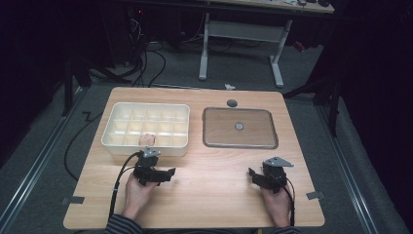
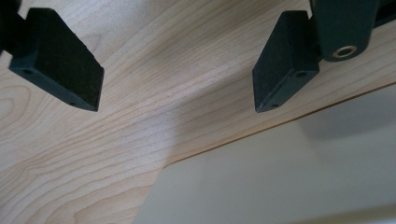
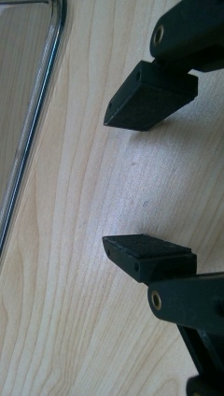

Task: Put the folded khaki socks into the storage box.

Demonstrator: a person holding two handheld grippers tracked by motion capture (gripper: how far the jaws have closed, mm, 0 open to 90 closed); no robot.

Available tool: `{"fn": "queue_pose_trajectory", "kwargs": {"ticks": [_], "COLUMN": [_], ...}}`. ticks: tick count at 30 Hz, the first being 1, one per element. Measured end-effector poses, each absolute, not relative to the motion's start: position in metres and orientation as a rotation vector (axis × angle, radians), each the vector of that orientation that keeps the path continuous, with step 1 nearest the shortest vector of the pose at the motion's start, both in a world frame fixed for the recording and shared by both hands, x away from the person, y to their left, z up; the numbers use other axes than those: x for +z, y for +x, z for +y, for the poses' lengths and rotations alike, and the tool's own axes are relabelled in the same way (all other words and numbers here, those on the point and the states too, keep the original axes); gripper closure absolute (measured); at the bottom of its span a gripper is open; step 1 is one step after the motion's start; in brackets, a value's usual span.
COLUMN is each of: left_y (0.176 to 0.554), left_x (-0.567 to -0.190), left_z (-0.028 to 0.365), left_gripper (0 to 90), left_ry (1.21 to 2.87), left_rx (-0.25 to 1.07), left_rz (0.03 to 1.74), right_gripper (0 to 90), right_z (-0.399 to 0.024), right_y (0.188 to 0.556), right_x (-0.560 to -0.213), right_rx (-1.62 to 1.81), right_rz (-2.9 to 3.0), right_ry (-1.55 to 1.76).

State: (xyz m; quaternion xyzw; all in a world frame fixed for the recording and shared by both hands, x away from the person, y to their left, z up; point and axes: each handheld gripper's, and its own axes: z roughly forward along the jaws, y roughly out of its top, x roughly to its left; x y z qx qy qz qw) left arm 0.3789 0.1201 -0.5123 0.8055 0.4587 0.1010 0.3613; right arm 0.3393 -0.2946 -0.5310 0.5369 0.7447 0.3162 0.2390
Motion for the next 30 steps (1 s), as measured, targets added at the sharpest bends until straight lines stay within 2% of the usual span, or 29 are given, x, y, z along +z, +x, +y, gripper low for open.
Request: {"fn": "queue_pose_trajectory", "kwargs": {"ticks": [30], "left_y": [0.390], "left_x": [-0.529], "left_z": [0.115], "left_gripper": [17.4], "left_ry": [2.071], "left_rx": [0.379], "left_rz": [1.210], "right_gripper": [36.5], "right_z": [-0.294], "right_y": [0.339], "right_x": [-0.531], "right_rx": [0.866], "right_rz": [2.039], "right_ry": [1.470]}}
